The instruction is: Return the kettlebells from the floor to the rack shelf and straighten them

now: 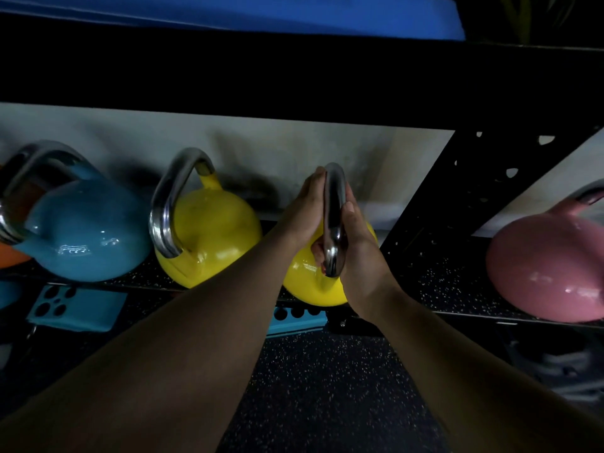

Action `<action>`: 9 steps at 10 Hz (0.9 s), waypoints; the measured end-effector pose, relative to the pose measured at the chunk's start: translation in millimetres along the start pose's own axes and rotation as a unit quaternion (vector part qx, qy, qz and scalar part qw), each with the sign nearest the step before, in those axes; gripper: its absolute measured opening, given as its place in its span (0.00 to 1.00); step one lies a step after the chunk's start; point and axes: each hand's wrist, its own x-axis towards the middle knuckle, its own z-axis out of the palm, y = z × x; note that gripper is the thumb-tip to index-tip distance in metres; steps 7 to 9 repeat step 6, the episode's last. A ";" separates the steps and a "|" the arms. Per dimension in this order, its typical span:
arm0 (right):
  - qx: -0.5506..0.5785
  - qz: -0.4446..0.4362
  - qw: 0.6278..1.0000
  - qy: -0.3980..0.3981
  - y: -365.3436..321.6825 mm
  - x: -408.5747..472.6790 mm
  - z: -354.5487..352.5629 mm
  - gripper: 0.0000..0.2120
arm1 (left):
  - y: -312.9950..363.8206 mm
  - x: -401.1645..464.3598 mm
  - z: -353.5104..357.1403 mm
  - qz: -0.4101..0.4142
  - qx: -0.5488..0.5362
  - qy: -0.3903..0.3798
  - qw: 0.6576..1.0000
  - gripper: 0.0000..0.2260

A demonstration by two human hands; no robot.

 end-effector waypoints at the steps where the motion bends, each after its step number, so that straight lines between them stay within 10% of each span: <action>1: -0.017 0.000 1.000 0.010 0.1 -2.4 2.2 0.21 | 0.7 -0.2 -0.8 -0.002 0.003 -0.005 1.000 0.33; 9: -0.169 0.053 0.984 -0.029 -28.6 1.5 -29.6 0.21 | 34.9 -19.7 -15.1 0.007 0.152 0.049 0.987 0.27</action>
